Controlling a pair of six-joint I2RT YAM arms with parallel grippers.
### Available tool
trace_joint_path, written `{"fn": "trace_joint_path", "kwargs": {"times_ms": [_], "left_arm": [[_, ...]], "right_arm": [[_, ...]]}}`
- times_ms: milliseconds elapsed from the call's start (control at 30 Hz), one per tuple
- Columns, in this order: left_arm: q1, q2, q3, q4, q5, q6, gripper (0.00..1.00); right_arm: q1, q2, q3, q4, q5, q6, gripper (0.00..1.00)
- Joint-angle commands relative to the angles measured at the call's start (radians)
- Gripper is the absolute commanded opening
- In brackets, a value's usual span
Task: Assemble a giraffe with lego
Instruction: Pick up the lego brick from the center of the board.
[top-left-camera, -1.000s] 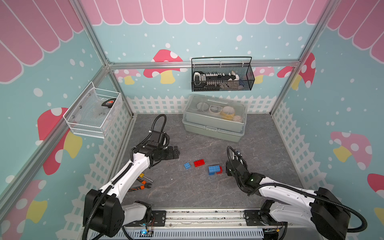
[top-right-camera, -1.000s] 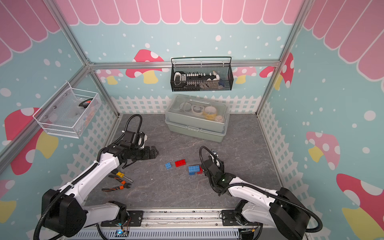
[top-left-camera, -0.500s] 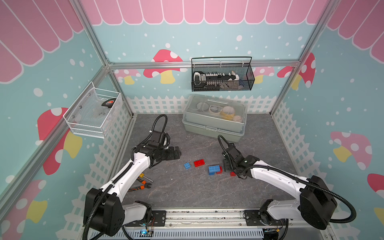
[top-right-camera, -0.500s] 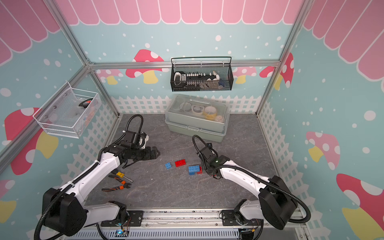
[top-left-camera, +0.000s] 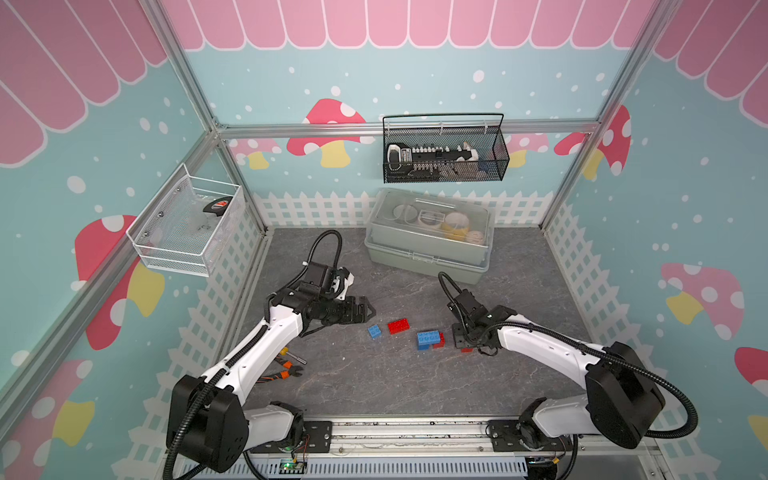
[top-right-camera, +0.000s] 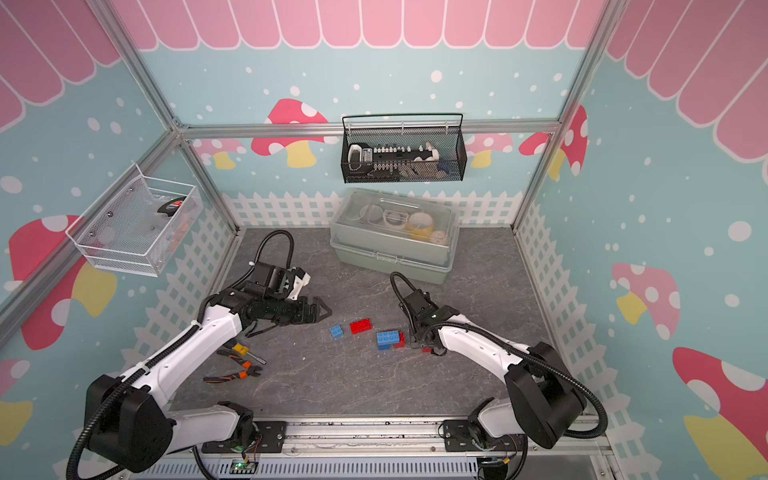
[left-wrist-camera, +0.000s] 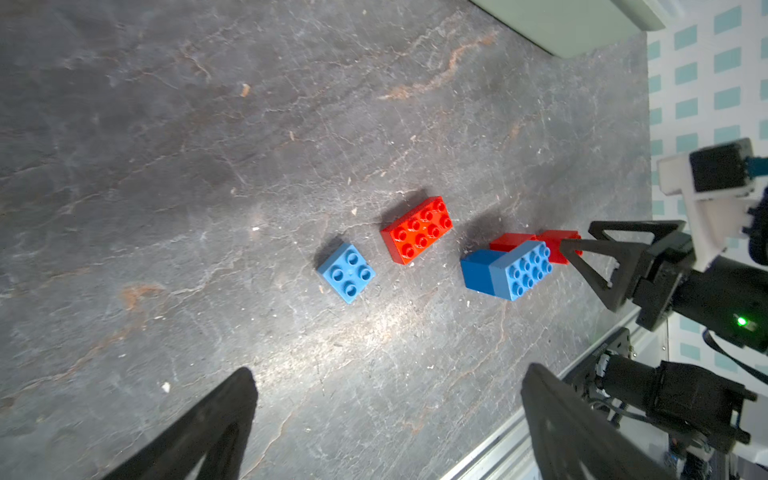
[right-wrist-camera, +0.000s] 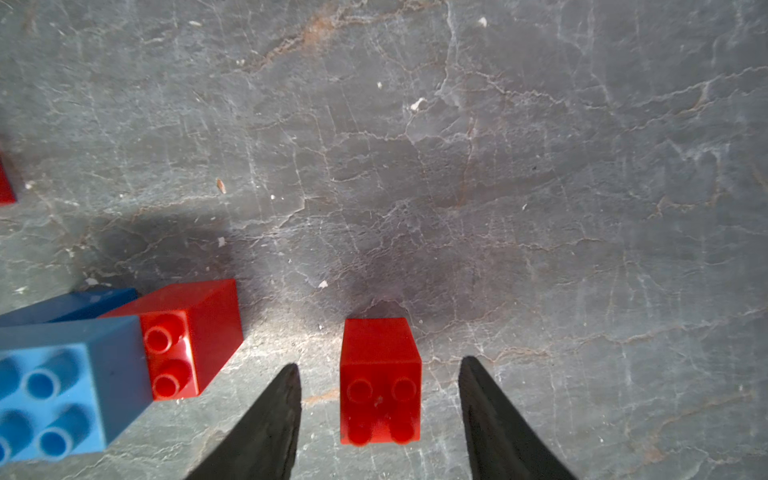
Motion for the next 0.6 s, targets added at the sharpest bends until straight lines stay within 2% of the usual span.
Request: {"fn": "trace_joint_path", "kwargs": {"times_ms": [0,333,567], "left_arm": [[-0.026,-0.007,0.021,0.003,0.076,0.017,0.99],[-0.047,-0.059,-0.032,0.016,0.139,0.009,0.99],[-0.065,-0.075,-0.052,0.036,0.159,-0.008,0.99]], "right_arm": [[-0.012,0.016,-0.013,-0.003,-0.024,-0.001,0.58],[-0.033,0.054,-0.039,0.036,-0.045,-0.011,0.54],[-0.038,0.057,-0.042,0.041,-0.054,-0.015,0.44]]}}
